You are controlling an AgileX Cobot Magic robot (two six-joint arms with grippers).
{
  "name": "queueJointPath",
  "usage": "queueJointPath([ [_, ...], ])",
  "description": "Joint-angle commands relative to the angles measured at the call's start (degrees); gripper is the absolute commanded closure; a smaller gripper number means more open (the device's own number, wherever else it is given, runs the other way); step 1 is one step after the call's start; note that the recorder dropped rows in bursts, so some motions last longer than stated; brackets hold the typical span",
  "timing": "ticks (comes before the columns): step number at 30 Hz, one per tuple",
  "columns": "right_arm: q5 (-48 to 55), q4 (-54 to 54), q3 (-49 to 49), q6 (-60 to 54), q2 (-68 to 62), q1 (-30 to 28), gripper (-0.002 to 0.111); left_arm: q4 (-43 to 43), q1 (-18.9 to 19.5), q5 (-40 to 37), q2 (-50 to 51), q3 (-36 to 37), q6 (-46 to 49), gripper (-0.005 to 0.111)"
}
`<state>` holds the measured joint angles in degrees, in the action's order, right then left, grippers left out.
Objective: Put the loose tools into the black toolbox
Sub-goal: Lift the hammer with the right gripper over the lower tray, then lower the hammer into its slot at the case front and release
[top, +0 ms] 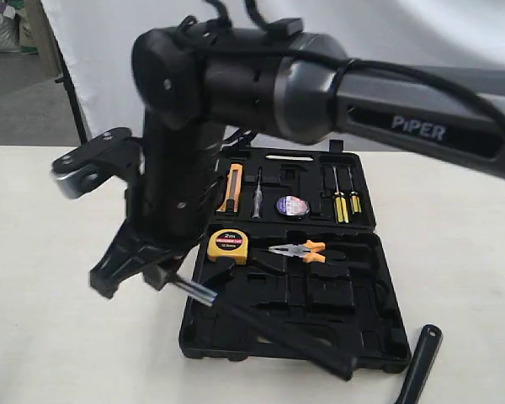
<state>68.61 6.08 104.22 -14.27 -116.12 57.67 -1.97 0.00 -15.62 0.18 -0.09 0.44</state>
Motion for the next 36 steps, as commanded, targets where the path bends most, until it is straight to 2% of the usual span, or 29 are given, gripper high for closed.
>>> queueJointPath([
  [1,1.35,-0.75,0.29,-6.81,1.16,-5.14,0.109,0.24,-0.04,0.14,-0.18,0.09,-0.44,0.106],
  [5,1.35,-0.61,-0.59,-9.9,1.06,-9.15,0.109,0.24,-0.04,0.14,-0.18,0.09,-0.44,0.106],
  [10,1.35,-0.28,-5.2,-16.31,1.06,-11.21,0.109,0.24,-0.04,0.14,-0.18,0.09,-0.44,0.106],
  [23,-18.03,-0.66,-15.01,-29.1,0.81,-11.33,0.109,0.24,-0.04,0.14,-0.18,0.09,-0.44,0.106],
  [36,-16.11,-2.28,-15.01,-38.44,-6.76,-10.23,0.109,0.24,-0.04,0.14,-0.18,0.09,-0.44,0.106],
])
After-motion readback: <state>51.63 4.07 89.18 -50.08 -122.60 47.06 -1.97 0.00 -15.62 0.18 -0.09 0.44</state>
